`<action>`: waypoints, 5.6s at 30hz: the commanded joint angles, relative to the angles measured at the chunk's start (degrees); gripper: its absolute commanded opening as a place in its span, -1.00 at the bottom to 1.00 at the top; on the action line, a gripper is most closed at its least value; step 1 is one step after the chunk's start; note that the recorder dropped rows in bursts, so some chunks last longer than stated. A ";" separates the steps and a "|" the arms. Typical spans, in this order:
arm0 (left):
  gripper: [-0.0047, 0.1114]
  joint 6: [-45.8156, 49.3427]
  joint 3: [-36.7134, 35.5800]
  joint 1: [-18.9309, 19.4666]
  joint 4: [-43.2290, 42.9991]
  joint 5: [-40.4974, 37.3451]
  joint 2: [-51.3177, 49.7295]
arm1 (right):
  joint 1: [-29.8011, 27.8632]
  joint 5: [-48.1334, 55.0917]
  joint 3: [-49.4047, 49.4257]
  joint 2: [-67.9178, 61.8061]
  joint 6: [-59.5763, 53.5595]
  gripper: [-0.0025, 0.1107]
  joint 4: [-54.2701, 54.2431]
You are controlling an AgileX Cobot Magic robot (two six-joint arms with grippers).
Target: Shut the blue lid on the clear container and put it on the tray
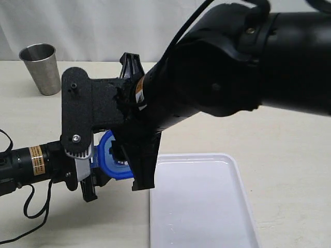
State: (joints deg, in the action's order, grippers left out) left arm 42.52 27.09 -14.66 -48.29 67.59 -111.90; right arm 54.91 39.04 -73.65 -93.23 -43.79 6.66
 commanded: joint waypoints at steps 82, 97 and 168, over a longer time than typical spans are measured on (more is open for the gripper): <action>-0.92 -20.27 0.05 0.03 3.56 2.38 0.36 | -4.15 5.96 -2.19 -11.65 10.97 -0.58 1.36; -0.92 -35.21 0.05 0.03 9.96 2.38 0.36 | -8.92 3.70 -5.32 -9.21 26.81 -0.58 3.28; -0.92 -41.94 3.75 -0.09 3.36 -4.64 0.36 | -20.73 7.89 -9.58 -8.29 22.36 0.02 -41.39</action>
State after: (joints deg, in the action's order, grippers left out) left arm 1.54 30.57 -14.64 -44.68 62.07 -111.94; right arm 34.37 46.22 -83.35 -100.25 -18.70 -32.03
